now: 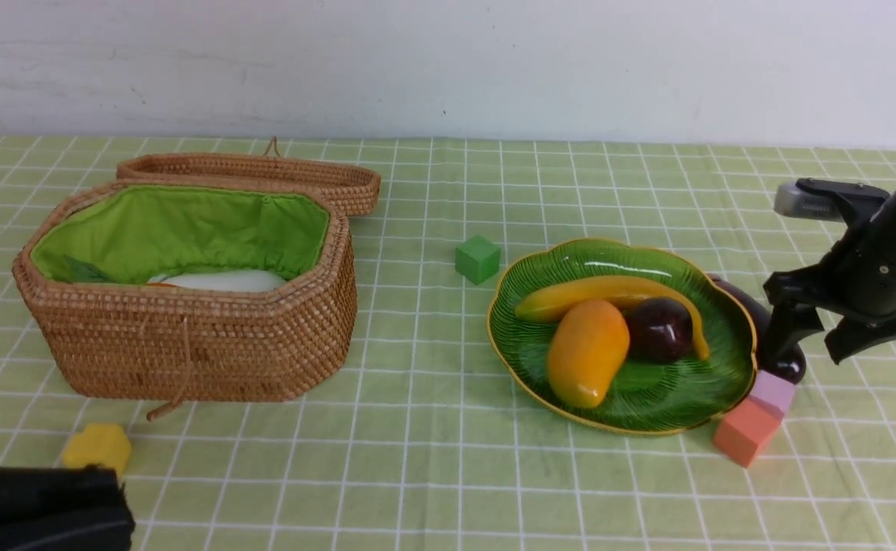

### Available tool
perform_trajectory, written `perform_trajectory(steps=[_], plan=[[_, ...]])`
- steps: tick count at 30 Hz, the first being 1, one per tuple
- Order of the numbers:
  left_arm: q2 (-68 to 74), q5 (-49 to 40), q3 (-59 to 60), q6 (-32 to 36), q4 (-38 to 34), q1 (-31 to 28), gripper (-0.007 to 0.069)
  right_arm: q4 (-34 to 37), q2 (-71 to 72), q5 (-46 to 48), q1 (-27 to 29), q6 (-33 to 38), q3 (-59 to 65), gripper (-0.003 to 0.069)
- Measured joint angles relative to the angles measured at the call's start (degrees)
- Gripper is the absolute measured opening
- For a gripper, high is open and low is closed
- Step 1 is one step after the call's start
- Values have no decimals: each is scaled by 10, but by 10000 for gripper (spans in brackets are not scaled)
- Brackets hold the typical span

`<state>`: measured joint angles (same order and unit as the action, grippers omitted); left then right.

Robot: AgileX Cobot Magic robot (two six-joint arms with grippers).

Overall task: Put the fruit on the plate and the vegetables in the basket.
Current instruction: Grab an eggplant with your right arm and place it in the basket on the left.

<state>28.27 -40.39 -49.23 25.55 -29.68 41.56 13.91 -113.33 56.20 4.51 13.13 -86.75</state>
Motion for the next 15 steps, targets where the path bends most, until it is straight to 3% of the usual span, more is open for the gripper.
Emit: perform_trajectory(steps=[15], plan=[[0, 0, 0, 0, 1, 0, 50, -1, -21, -46, 0, 2, 0, 538]])
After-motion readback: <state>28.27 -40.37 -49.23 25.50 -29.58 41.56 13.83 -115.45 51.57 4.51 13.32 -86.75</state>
